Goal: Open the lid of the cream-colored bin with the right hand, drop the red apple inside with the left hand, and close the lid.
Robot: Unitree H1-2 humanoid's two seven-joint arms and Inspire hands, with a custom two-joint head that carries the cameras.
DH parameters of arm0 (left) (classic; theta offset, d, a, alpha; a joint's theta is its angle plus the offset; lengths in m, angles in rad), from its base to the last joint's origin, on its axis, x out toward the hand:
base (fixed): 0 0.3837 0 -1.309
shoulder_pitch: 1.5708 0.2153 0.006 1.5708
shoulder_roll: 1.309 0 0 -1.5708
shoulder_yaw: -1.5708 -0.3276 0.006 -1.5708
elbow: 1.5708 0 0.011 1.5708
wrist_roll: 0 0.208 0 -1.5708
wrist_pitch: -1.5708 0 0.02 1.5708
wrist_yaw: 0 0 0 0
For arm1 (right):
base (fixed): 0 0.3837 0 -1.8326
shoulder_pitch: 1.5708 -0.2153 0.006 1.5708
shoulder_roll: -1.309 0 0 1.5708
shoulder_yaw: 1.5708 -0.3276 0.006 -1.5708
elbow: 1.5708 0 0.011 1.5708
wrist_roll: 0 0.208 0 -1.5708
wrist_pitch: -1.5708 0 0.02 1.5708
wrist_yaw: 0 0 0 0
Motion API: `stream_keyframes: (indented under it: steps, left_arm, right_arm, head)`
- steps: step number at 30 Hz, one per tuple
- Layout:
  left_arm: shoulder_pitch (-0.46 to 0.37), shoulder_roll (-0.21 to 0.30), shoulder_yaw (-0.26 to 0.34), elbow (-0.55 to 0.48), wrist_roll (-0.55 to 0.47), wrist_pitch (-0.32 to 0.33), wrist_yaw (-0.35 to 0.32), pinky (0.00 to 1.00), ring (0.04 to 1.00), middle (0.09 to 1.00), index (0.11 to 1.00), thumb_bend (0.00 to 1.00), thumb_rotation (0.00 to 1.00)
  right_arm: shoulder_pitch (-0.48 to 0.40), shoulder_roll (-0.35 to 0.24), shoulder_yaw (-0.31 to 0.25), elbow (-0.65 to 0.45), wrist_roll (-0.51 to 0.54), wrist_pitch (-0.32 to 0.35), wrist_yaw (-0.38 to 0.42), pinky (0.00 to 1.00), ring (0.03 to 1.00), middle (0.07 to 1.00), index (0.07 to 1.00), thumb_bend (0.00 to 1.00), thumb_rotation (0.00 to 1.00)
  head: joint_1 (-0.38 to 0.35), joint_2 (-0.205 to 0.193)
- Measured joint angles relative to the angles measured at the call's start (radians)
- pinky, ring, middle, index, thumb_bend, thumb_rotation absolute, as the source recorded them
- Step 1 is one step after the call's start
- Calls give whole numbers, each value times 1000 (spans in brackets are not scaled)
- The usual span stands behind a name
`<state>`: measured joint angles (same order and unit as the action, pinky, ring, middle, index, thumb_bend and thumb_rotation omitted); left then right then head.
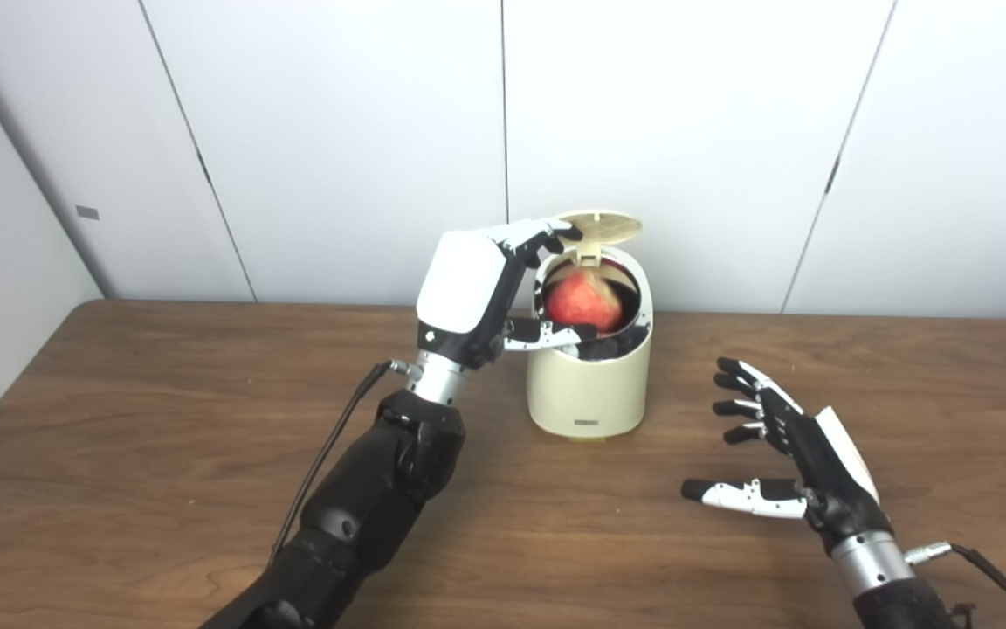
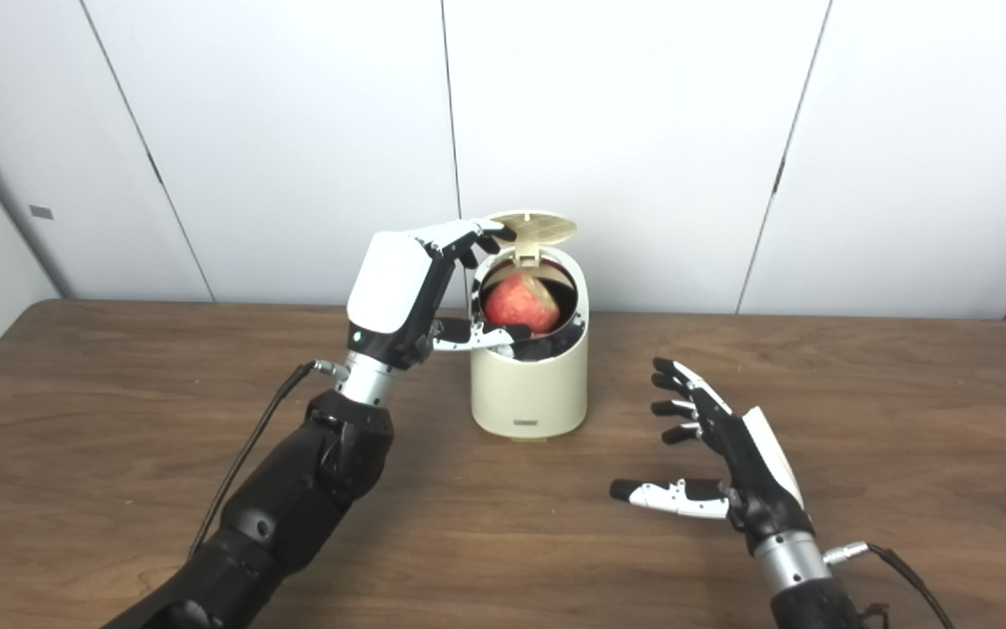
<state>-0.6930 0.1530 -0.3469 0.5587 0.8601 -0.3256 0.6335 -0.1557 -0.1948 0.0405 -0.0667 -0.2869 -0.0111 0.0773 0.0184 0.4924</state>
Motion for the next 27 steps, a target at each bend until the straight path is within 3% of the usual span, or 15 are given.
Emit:
stream_keyframes:
  steps: [9, 15, 18, 19, 22, 27]
  left_arm:
    - [0, 1, -1, 0, -4, -1, -15, 465, 580, 674, 720, 918, 185]
    - [1, 2, 0, -5, -4, -5, -16, 462, 569, 626, 683, 881, 181]
    - [6, 2, 5, -6, -8, -33, -7, 425, 502, 547, 610, 795, 95]
    - [9, 2, 7, -9, -11, -44, -4, 402, 474, 510, 574, 692, 54]
    - [25, 1, 23, -15, -36, -79, 3, 360, 426, 464, 527, 549, 9]
    - [55, 6, 54, -63, -81, -115, 20, 332, 405, 459, 509, 522, 0]
  right_arm:
    - [0, 0, -1, 0, 1, 1, 0, 646, 774, 868, 878, 737, 191]
    - [0, 6, -1, 0, 1, 1, 0, 630, 764, 864, 879, 733, 183]
    - [0, 7, -1, 0, 2, 1, 0, 624, 769, 866, 878, 732, 185]
    - [0, 7, -1, 0, 2, 1, 0, 622, 768, 866, 878, 733, 184]
    - [0, 7, -2, 0, 5, 1, 0, 622, 766, 867, 878, 732, 179]
    - [0, 6, -3, 1, 6, 0, 0, 620, 766, 869, 880, 727, 189]
  head:
    - [2, 2]
    - [3, 2]
    - [3, 2]
    - [5, 2]
    - [6, 0]
    - [11, -2]
